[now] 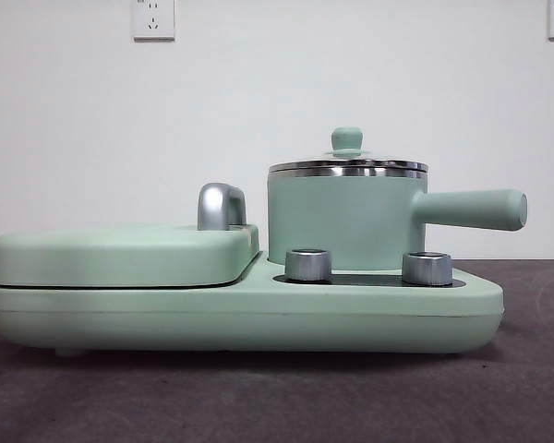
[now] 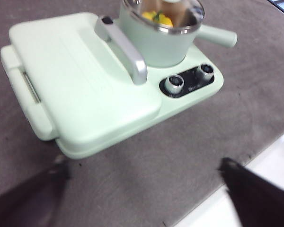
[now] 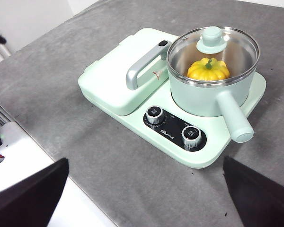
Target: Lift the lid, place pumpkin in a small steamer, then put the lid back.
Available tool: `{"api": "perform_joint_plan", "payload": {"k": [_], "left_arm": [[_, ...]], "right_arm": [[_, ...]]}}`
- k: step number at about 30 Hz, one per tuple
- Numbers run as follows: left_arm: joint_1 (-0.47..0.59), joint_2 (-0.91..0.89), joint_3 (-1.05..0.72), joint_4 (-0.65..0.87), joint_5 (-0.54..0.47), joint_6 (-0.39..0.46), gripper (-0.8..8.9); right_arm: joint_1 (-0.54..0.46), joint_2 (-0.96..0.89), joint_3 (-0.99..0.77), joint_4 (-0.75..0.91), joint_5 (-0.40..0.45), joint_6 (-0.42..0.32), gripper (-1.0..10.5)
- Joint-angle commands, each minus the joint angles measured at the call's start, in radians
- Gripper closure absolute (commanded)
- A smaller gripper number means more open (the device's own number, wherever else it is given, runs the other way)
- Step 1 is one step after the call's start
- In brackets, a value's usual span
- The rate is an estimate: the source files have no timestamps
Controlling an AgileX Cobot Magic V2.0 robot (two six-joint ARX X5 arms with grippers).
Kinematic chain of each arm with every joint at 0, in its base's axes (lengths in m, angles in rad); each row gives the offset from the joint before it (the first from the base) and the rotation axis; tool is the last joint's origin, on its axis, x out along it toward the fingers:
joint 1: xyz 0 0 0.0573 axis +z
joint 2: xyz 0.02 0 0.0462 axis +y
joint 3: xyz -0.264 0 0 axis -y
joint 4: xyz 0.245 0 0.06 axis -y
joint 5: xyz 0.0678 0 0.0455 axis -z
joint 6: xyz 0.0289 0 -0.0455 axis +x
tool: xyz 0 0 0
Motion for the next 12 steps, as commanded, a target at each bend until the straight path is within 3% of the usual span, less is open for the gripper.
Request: {"api": "perform_joint_plan", "payload": {"k": [1, 2, 3, 4, 12], "left_arm": [[-0.007, -0.044, -0.004, 0.0, -0.003, -0.013, 8.14], [-0.007, -0.051, -0.004, -0.004, -0.003, -0.014, 7.9], [-0.007, -0.057, -0.004, -0.006, -0.003, -0.014, 7.89], [-0.007, -0.061, -0.004, -0.01, -0.003, -0.016, 7.89], [-0.007, -0.062, -0.003, -0.002, -0.002, -0.018, 7.87]], "right_arm": [[0.009, 0.007, 0.004, 0.007, -0.001, -0.008, 6.7], [0.009, 0.007, 0.004, 0.006, 0.0, -0.015, 8.6], [0.009, 0.007, 0.004, 0.005, 0.0, -0.021, 9.7], [0.009, 0.007, 0.004, 0.007, 0.001, -0.024, 9.1], [0.009, 0.006, 0.004, 0.016, 0.001, -0.019, 9.2]]}}
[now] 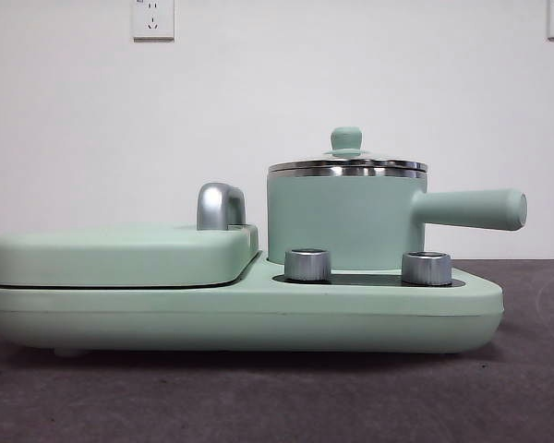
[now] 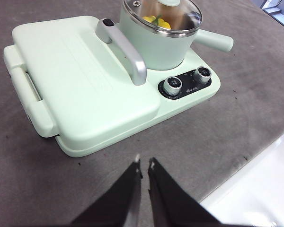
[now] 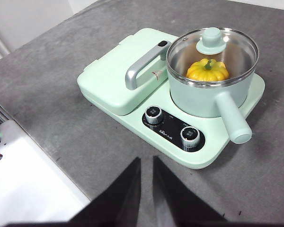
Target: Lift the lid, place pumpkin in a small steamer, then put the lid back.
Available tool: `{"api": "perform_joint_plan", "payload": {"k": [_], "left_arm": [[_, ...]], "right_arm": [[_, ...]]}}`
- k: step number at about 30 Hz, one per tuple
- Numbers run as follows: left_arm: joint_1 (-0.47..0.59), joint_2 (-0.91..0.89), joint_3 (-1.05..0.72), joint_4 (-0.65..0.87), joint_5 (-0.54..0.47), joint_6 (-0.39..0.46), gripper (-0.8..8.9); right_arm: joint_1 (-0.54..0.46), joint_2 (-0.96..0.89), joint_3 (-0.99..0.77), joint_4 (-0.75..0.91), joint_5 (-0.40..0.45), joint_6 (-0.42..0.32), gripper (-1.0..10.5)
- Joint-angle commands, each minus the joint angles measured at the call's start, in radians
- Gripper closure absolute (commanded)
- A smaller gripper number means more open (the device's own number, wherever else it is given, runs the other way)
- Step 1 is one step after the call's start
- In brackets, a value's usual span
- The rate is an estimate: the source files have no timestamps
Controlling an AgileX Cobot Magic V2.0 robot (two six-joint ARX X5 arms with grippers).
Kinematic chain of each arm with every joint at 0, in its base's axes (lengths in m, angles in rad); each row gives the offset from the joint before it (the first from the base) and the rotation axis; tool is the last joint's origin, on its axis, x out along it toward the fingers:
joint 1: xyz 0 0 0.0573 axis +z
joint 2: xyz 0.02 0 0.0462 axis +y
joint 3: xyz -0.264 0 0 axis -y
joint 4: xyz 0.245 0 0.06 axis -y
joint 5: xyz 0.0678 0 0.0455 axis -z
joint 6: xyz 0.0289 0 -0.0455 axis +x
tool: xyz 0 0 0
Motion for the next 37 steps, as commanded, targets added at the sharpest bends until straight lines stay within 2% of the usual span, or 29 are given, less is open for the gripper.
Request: {"api": "perform_joint_plan", "payload": {"k": [1, 8, 11, 12, 14, 16, 19, 23, 28, 33, 37], "left_arm": [[-0.008, 0.003, 0.01, 0.014, -0.003, -0.003, 7.87], [-0.006, 0.003, 0.007, 0.016, -0.002, -0.003, 7.87], [0.03, -0.007, -0.007, 0.018, 0.0, 0.002, 7.87], [0.051, -0.01, -0.018, 0.031, 0.0, 0.023, 7.87], [0.121, -0.031, -0.066, 0.099, -0.002, 0.135, 7.87], [0.199, -0.061, -0.134, 0.216, -0.002, 0.201, 7.87], [0.306, -0.116, -0.251, 0.418, -0.001, 0.247, 7.87], [0.443, -0.203, -0.428, 0.617, -0.002, 0.251, 7.87], [0.556, -0.308, -0.616, 0.722, -0.002, 0.235, 7.87], [0.575, -0.33, -0.729, 0.743, -0.027, 0.232, 7.87], [0.587, -0.343, -0.801, 0.806, -0.045, 0.185, 7.87]], "right_arm": [[0.009, 0.006, 0.005, 0.018, 0.0, -0.007, 9.2], [0.009, 0.006, 0.005, 0.019, 0.0, -0.007, 9.2], [0.009, 0.006, 0.005, 0.019, 0.0, -0.007, 9.2], [0.009, 0.006, 0.005, 0.019, 0.0, -0.007, 9.2], [0.009, 0.006, 0.005, 0.019, 0.0, -0.007, 9.2], [0.009, 0.006, 0.005, 0.019, 0.0, -0.007, 9.2], [0.009, 0.006, 0.005, 0.019, 0.0, -0.007, 9.2], [0.009, 0.006, 0.005, 0.019, 0.0, -0.007, 9.2], [0.009, 0.006, 0.005, 0.019, 0.0, -0.007, 9.2], [0.009, 0.006, 0.005, 0.019, 0.0, -0.007, 9.2], [0.009, 0.006, 0.005, 0.019, 0.0, -0.007, 9.2]]}}
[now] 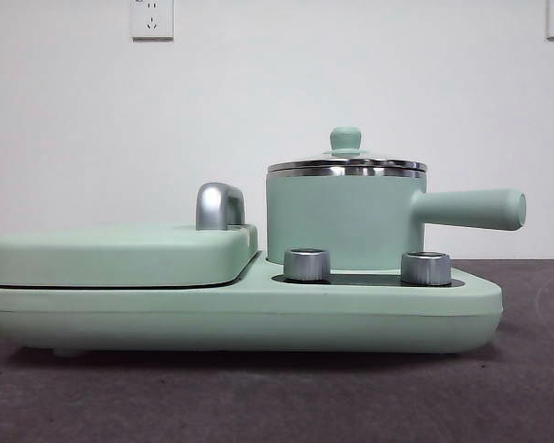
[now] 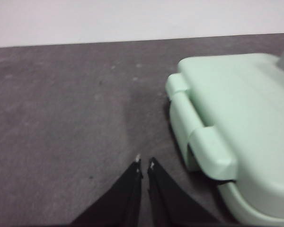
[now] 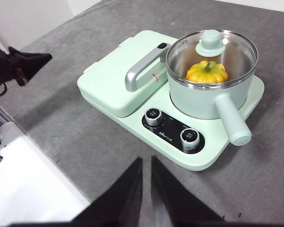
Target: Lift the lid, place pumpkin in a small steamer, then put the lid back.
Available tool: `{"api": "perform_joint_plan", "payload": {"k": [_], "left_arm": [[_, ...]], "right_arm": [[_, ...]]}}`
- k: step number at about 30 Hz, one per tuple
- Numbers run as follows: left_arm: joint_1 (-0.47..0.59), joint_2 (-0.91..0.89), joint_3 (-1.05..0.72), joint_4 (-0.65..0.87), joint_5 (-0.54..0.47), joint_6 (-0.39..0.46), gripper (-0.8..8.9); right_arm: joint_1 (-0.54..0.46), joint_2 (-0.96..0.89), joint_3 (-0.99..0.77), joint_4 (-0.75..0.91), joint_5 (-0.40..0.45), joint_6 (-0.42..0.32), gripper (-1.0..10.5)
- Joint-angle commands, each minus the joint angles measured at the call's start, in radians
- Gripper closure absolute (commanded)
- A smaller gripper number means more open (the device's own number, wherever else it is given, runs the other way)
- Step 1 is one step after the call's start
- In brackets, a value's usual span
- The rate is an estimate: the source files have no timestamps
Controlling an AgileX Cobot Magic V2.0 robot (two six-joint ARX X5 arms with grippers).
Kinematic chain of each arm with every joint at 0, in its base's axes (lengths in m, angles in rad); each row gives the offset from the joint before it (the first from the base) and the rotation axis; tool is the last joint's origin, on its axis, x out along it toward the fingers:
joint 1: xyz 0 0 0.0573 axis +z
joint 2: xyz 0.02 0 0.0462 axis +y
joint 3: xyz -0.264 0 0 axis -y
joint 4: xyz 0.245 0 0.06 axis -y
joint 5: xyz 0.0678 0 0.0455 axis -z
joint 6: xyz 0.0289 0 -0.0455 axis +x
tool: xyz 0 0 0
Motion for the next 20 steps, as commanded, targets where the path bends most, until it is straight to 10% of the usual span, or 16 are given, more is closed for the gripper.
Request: {"api": "perform_joint_plan", "payload": {"k": [1, 20], "left_arm": [[0.012, -0.019, -0.04, 0.059, -0.019, -0.062, 7.87], [0.051, -0.019, -0.085, 0.087, -0.024, -0.112, 7.87]], "right_arm": [[0.009, 0.006, 0.005, 0.012, 0.0, -0.007, 9.2], [0.009, 0.006, 0.005, 0.012, 0.0, -0.007, 9.2]]}}
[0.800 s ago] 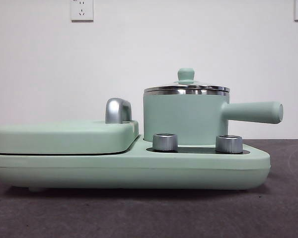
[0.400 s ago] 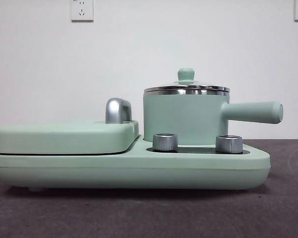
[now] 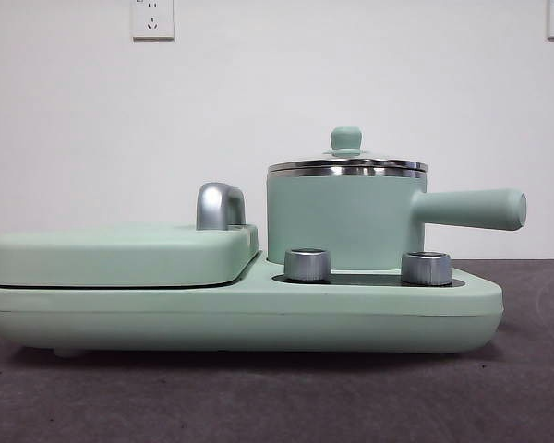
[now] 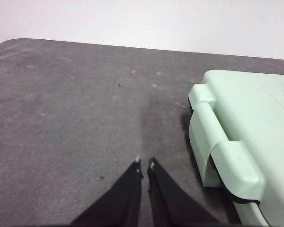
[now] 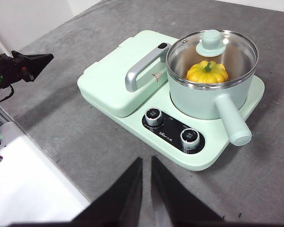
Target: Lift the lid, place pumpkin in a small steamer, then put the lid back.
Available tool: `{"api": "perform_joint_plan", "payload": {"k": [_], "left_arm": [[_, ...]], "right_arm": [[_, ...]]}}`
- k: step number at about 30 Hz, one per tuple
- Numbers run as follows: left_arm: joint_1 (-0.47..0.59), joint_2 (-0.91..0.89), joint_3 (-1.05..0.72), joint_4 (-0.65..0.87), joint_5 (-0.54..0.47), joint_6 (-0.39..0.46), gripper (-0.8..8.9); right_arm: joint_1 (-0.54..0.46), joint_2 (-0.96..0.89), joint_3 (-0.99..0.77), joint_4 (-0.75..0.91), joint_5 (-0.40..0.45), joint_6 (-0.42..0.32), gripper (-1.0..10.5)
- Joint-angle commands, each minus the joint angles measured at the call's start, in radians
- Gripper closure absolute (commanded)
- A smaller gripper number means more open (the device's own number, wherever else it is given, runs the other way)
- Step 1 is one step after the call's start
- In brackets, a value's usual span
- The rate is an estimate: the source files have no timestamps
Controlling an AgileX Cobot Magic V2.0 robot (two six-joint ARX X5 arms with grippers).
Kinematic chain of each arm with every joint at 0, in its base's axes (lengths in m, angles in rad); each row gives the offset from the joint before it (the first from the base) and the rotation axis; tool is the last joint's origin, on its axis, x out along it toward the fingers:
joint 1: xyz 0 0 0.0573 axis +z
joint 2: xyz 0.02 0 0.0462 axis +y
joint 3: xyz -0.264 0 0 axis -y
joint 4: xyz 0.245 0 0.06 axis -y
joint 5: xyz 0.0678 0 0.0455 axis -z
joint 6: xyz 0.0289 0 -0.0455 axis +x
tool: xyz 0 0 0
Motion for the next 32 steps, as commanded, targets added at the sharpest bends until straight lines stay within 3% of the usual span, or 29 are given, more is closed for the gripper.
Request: {"api": "perform_joint_plan", "payload": {"k": [1, 15, 20, 25, 32], "left_arm": [[0.002, -0.002, -0.019, -0.006, -0.004, -0.005, 7.87], [0.002, -0.002, -0.019, -0.006, -0.004, -0.005, 7.87], [0.002, -0.002, -0.019, -0.006, -0.004, -0.005, 7.87], [0.002, -0.002, -0.019, -0.006, -0.004, -0.005, 7.87], [0.002, -0.002, -0.019, -0.006, -0.004, -0.005, 7.87]], "right_arm": [[0.009, 0.006, 0.005, 0.012, 0.0, -0.007, 9.2], [0.009, 0.006, 0.003, 0.016, 0.0, -0.007, 9.2], [-0.093, -0.035, -0.033, 0.058, -0.003, -0.008, 9.2], [-0.309, -0.122, -0.247, 0.352, 0.002, -0.008, 9.2], [-0.481, -0.238, -0.62, 0.762, 0.088, -0.029, 9.2]]}}
